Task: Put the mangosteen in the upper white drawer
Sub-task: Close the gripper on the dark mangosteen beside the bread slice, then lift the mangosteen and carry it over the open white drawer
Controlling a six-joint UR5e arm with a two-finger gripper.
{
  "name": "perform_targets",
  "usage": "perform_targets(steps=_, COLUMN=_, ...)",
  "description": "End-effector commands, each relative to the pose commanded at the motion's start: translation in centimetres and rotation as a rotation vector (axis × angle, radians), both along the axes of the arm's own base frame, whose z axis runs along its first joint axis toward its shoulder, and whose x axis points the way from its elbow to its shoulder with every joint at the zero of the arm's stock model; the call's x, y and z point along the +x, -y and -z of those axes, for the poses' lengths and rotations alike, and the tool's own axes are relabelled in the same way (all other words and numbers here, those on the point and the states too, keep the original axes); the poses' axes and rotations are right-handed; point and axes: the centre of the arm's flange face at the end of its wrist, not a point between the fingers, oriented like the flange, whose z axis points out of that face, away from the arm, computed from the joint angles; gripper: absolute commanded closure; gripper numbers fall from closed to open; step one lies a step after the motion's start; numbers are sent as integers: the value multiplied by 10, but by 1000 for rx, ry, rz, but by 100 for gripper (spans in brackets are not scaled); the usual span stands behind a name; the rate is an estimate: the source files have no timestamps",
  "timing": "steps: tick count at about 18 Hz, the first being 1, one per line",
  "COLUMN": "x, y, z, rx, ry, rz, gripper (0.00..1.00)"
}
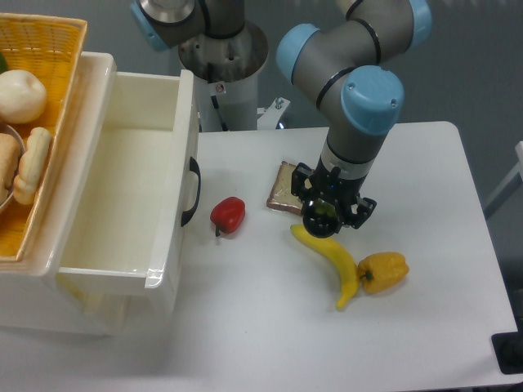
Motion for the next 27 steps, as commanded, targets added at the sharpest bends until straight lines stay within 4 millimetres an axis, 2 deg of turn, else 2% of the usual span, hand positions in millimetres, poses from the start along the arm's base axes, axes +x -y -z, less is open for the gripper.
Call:
perform_targets(steps=1, x=1, y=0, z=2, rx=-4, ry=3, rz=1, gripper=56)
perform_targets(steps=7, x=7, y=-1, z=-24, rx=20, ry=-22, rz=-62, gripper=56)
perform_targets(steps=12, x=30, y=3, z=-72, rx=92, ry=-12, rz=-186, gripper=56)
perform_targets(steps=16, x=49, y=6, z=-104, rx=158, ry=42, rz=-303, gripper=56)
perform_targets(steps=19, x=71, y=10, z=-127, rx=188, ry=75, rz=-331, gripper=55)
perform_targets(steps=21, x=94, y=10, z=-146, rx=227, ry=96, rz=-346, gripper=55)
perform_targets(steps=22, x=105, y=5, z=-147, rx=236, ry=127, rz=-360, gripper=55)
perform_targets(steps=24, x=139, y=-9, z=-152, rx=231, ry=165, rz=-346, gripper=55)
perform_targets(steps=27, x=168, y=-18, z=-157, rx=225, ry=179, rz=-319, gripper=54)
